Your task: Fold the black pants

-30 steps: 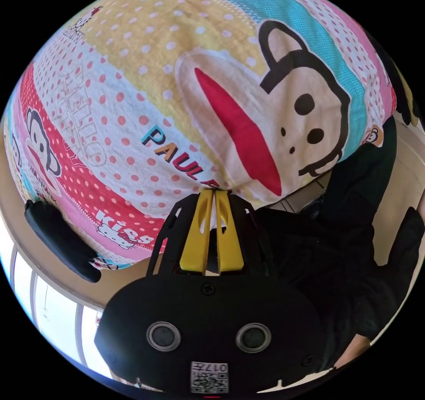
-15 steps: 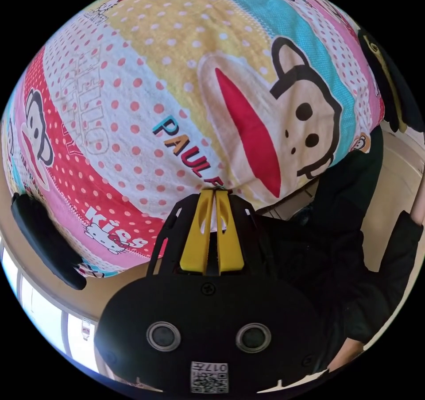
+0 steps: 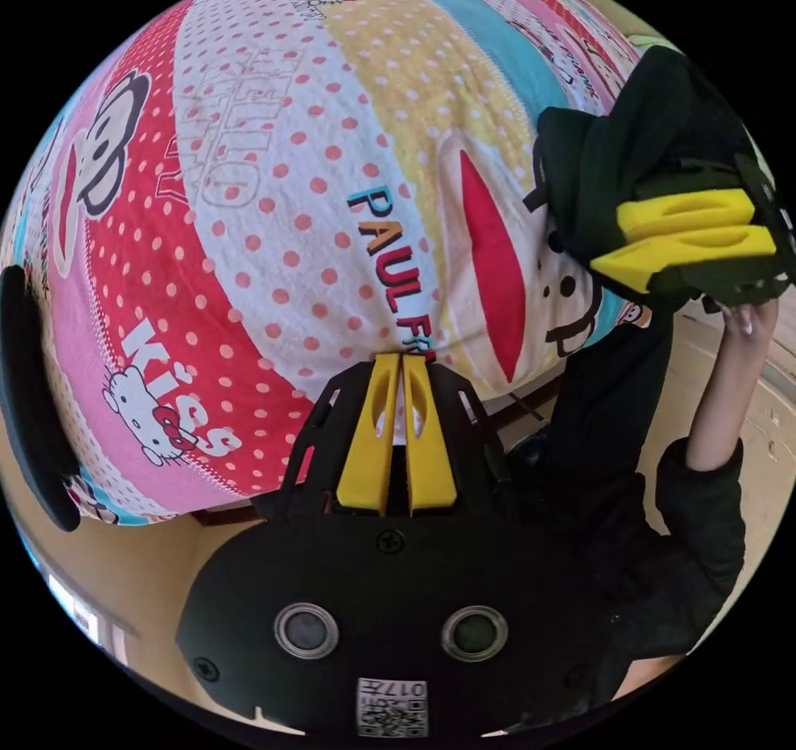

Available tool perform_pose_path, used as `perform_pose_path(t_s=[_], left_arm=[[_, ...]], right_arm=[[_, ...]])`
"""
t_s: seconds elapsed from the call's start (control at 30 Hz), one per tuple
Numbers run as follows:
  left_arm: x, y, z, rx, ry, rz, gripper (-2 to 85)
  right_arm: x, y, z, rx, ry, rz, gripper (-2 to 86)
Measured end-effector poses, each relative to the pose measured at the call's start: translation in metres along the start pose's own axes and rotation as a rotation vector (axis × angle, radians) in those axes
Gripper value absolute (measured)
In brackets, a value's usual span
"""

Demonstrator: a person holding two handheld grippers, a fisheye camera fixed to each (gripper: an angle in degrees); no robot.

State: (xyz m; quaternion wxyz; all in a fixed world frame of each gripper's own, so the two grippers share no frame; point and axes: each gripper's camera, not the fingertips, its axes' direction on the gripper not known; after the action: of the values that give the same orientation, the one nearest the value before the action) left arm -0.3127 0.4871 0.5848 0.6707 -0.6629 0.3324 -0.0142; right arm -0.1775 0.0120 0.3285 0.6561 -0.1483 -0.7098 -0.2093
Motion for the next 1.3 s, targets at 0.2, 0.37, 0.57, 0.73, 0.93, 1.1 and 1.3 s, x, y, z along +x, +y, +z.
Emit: perform_pose_path(t_s=[0.2,0.37,0.57,0.73,0.93,1.1,1.3], left_arm=[[-0.012,-0.001,0.011,0.061,0.079,-0.002,-0.7],[-0.015,-0.010,0.020,0.065,0.126,-0.009,-0.6],[-0.001,-0.023,0.032,0.054,0.112,-0.014,-0.6],[0.016,-0.027,0.042,0.073,0.092,-0.037,-0.7],[0.047,-0.011,0.054,0.210,0.040,-0.014,-0.9],[0.060,0.003,0.052,0.278,0.123,-0.054,-0.9],[0.191,-0.026,-0.068,0.590,0.173,0.166,0.5]], right_arm=[[0.022,0.107,-0.054,0.387,-0.167,0.109,5.7],[0.059,0.219,-0.109,0.758,-0.282,0.205,3.5],[0.093,0.280,-0.167,0.984,0.086,0.408,5.6],[0.163,0.233,-0.139,0.799,0.149,0.610,10.6],[0.203,0.227,0.006,0.732,-0.409,0.535,6.8],[0.154,0.276,0.035,0.991,-0.193,0.464,4.5],[0.160,0.257,0.010,0.861,-0.015,0.411,4.2]])
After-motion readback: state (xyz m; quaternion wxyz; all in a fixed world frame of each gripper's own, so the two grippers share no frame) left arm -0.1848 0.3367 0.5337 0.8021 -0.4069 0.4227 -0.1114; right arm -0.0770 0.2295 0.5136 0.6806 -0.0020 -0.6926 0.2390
